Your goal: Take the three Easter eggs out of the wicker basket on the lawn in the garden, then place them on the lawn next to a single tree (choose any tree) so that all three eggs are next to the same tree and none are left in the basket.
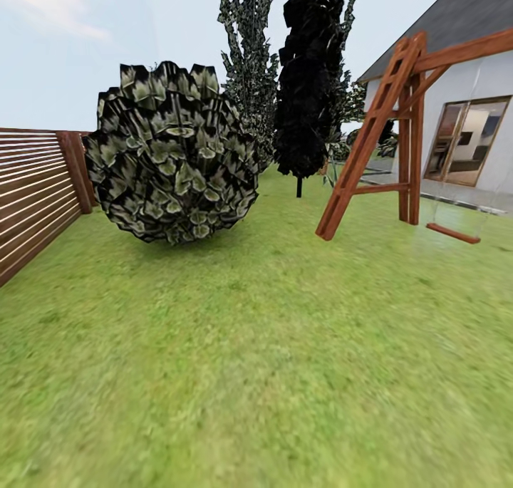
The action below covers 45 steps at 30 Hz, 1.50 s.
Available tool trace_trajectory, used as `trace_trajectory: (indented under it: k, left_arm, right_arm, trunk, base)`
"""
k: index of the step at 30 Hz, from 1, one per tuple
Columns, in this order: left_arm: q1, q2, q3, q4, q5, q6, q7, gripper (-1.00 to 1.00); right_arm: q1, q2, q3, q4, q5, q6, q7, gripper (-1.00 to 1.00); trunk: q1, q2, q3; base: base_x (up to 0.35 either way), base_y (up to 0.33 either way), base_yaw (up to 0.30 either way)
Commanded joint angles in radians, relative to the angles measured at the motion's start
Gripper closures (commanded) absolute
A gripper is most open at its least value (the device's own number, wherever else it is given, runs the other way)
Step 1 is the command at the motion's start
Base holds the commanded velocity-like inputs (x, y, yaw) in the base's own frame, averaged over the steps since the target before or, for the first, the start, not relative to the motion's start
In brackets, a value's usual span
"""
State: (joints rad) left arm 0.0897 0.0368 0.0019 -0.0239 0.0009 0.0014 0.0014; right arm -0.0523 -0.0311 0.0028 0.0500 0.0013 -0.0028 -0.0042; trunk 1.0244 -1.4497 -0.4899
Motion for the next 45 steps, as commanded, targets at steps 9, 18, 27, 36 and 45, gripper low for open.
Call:
trace_trajectory:
  k: [9, 18, 27, 36, 45]
  left_arm:
    - [0.001, 0.0, 0.001, -0.002, 0.0, 0.0, 0.0, -1.0]
    - [0.001, 0.0, 0.0, -0.002, -0.001, 0.0, 0.0, -1.0]
    - [0.001, 0.0, 0.001, -0.002, 0.0, 0.0, 0.0, -1.0]
    - [0.001, 0.0, 0.001, -0.002, -0.001, 0.0, 0.0, -1.0]
    - [0.001, 0.0, 0.001, -0.002, -0.001, 0.0, 0.0, -1.0]
  right_arm:
    - [-0.001, 0.0, 0.0, 0.002, 0.0, 0.0, 0.0, -1.0]
    - [-0.001, 0.0, 0.0, 0.002, 0.0, 0.0, 0.0, -1.0]
    - [-0.001, 0.0, 0.001, 0.002, 0.0, 0.0, 0.0, -1.0]
    - [-0.001, 0.0, 0.0, 0.002, 0.0, 0.0, 0.0, -1.0]
    - [-0.001, 0.0, 0.0, 0.002, 0.0, 0.0, 0.0, -1.0]
  trunk:
    - [0.001, 0.0, -0.001]
    - [0.001, 0.0, -0.001]
    - [0.001, 0.0, -0.001]
    - [0.001, 0.0, -0.001]
    - [0.001, 0.0, -0.001]
  base:
    - [0.335, 0.0, 0.0]
    - [0.335, 0.0, 0.0]
    - [0.335, 0.0, 0.0]
    - [0.335, 0.0, 0.0]
    - [0.335, 0.0, 0.0]
